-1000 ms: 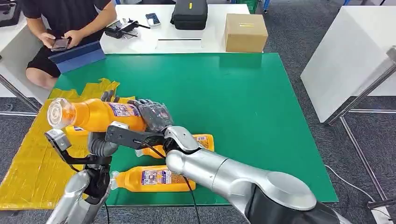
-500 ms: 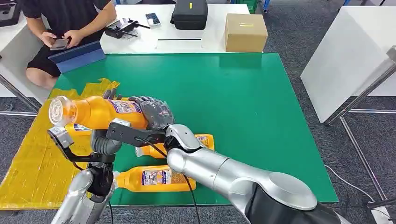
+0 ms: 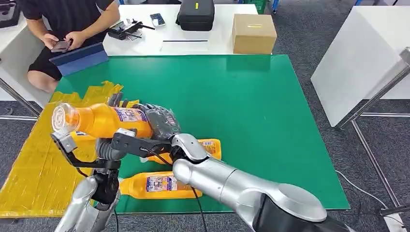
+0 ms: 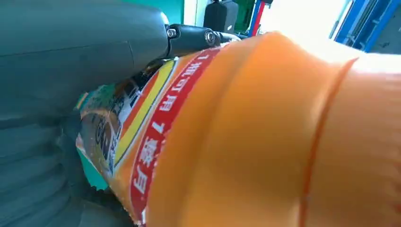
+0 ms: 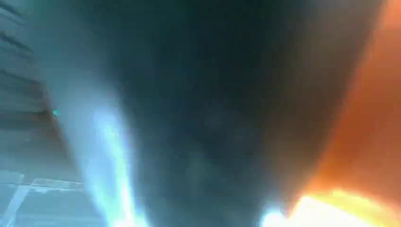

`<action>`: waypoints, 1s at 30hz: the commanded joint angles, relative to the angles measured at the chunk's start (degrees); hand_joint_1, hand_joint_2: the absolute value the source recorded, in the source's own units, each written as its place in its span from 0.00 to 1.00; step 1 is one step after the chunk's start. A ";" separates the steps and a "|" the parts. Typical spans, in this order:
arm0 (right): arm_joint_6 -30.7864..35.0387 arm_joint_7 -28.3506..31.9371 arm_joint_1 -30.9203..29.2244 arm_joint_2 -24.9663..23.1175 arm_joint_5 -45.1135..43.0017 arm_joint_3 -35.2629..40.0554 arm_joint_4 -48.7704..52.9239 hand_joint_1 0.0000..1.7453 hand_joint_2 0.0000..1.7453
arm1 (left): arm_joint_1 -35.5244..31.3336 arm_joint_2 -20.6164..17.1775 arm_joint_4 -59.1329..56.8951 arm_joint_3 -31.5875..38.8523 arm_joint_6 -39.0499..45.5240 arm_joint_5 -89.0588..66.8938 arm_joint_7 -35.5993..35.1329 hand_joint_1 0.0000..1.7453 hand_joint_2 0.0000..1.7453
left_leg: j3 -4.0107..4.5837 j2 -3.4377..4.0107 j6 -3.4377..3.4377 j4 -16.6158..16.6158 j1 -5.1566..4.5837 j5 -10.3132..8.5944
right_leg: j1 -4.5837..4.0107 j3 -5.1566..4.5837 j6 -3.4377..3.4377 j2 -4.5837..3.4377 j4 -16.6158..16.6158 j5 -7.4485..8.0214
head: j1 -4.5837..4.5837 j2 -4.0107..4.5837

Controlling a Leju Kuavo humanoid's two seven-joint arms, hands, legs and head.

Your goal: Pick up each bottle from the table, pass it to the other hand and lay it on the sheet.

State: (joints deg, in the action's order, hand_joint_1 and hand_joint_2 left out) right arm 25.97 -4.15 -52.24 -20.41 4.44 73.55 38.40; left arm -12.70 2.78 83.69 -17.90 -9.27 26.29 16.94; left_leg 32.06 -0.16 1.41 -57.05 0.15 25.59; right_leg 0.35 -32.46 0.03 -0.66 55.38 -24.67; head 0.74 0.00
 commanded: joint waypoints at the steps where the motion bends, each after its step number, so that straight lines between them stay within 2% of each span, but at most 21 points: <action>1: -2.68 -0.22 2.51 0.41 0.44 3.26 -1.15 1.00 1.00 | -4.06 1.70 3.00 -2.62 -0.92 0.37 0.92 0.26 1.00 | -0.03 -0.33 -0.09 -0.03 0.04 0.00 | -0.04 0.17 -0.01 0.39 -0.02 -0.09 | 0.00 0.00; 2: -2.88 -0.16 2.50 0.41 0.56 3.23 -1.07 1.00 1.00 | -3.96 1.63 3.29 -2.48 -0.91 0.45 1.07 0.98 1.00 | -0.01 -0.30 -0.07 -0.01 0.04 -0.02 | -0.04 0.13 -0.01 0.34 -0.04 -0.06 | 0.02 0.00; 30: -3.99 1.20 3.68 0.41 2.40 2.40 -0.76 1.00 1.00 | -1.34 1.29 6.58 -0.60 0.03 0.16 2.54 1.00 1.00 | -0.10 -0.32 -0.11 0.00 0.04 0.02 | -0.04 0.24 -0.02 0.41 -0.04 -0.11 | 0.00 0.00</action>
State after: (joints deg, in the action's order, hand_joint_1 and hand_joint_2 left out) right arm 24.94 -3.04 -51.02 -20.59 6.32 73.31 39.71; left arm -9.17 2.86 87.30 -16.48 -8.46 26.56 18.71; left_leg 32.06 -0.13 1.41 -57.05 0.15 25.59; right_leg 0.35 -32.46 0.03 -0.67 55.38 -24.67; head 0.74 0.00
